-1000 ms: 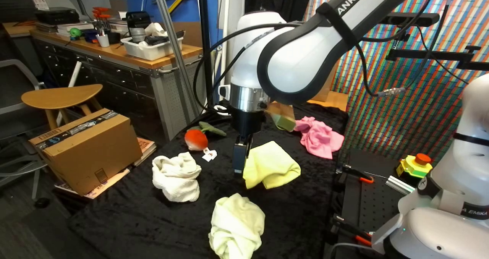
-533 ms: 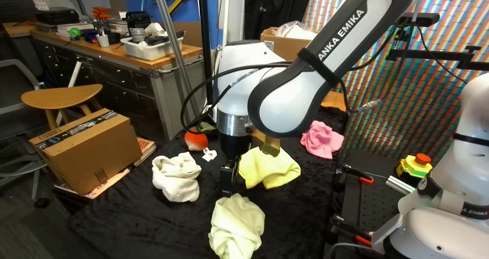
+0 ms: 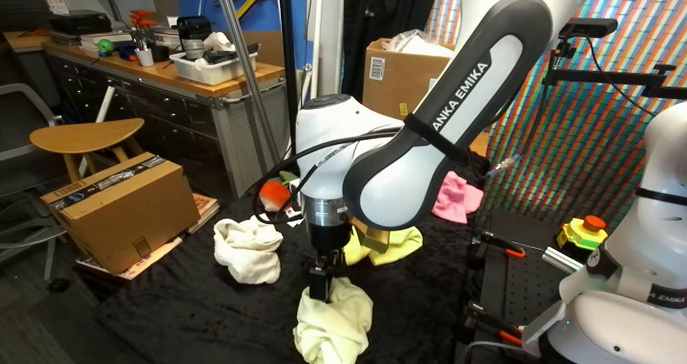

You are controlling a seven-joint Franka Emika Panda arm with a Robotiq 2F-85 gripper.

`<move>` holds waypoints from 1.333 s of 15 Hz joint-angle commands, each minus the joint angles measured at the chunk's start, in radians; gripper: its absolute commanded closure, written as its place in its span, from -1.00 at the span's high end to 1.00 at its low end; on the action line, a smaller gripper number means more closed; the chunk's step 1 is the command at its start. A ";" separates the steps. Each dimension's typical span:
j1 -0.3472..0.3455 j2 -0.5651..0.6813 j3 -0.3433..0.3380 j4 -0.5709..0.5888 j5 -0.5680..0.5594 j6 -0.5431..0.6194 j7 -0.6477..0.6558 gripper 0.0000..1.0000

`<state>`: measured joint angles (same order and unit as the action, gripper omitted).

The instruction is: One by one, put all the objects in the center of the table

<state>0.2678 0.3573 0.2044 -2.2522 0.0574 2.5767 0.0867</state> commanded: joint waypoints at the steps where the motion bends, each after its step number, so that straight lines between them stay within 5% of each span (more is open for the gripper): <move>1: -0.007 0.016 0.029 0.052 0.042 -0.053 0.005 1.00; 5: -0.010 0.022 0.045 0.073 0.079 -0.077 -0.005 1.00; 7: -0.014 0.024 0.052 0.078 0.098 -0.085 -0.012 0.49; 15: -0.028 -0.003 0.046 0.060 0.121 -0.097 -0.018 -0.74; 17: -0.043 -0.027 0.053 0.050 0.136 -0.119 -0.036 -0.90; 20: -0.064 -0.087 0.060 0.028 0.161 -0.168 -0.075 -0.88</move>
<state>0.2369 0.3479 0.2425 -2.2033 0.1763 2.4702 0.0682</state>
